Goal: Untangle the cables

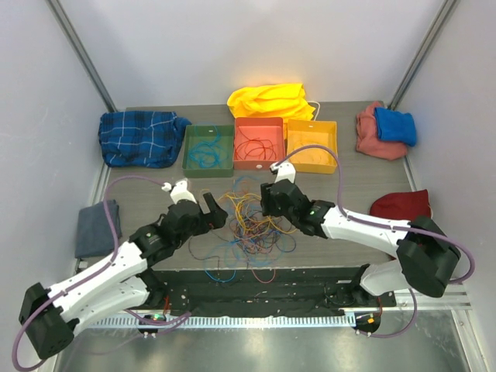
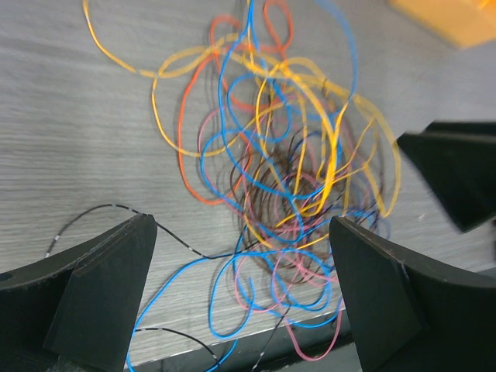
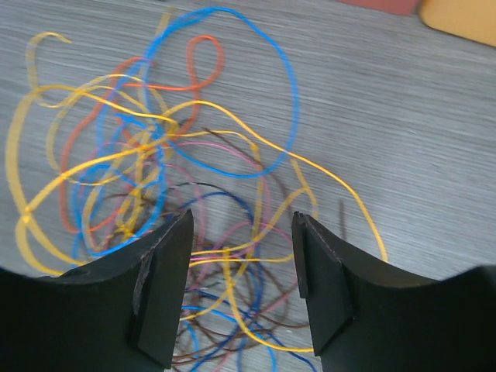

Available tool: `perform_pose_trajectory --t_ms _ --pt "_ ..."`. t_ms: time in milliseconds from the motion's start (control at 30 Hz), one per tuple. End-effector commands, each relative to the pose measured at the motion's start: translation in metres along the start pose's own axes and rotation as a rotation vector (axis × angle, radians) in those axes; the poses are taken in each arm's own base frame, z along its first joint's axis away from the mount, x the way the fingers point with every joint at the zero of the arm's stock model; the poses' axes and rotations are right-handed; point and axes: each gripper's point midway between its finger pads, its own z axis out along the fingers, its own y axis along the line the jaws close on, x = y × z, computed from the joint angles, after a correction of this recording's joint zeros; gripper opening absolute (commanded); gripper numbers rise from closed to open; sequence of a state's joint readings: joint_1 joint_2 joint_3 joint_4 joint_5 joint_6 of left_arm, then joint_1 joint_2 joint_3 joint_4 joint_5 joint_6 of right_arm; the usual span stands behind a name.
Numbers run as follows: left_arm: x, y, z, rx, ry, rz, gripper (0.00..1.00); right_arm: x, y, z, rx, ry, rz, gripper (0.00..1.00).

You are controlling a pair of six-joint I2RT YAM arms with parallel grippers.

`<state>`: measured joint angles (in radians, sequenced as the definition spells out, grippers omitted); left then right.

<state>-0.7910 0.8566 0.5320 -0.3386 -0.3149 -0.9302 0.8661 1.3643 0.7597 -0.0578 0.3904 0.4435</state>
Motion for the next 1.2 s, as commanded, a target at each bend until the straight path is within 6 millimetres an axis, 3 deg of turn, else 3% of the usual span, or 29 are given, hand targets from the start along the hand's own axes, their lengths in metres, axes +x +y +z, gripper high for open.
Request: perform_pose_trajectory --t_ms 0,133,367,833,1167 --pt "-0.032 0.006 -0.017 -0.013 -0.153 -0.056 1.00 -0.042 0.043 0.003 -0.123 -0.102 0.025 0.61" --pt "-0.031 0.010 -0.020 -0.022 -0.157 -0.054 1.00 -0.034 0.056 0.007 -0.125 -0.102 -0.052 0.61" --pt "-0.025 0.011 -0.015 -0.041 -0.117 -0.044 1.00 -0.010 0.053 0.025 -0.060 -0.064 -0.204 0.61" --pt "-0.024 0.014 -0.017 -0.058 -0.110 -0.033 1.00 -0.035 0.071 0.066 -0.003 -0.174 -0.209 0.61" --pt "-0.022 0.012 -0.013 -0.057 -0.103 -0.034 1.00 -0.056 0.078 0.059 -0.025 -0.232 -0.202 0.62"
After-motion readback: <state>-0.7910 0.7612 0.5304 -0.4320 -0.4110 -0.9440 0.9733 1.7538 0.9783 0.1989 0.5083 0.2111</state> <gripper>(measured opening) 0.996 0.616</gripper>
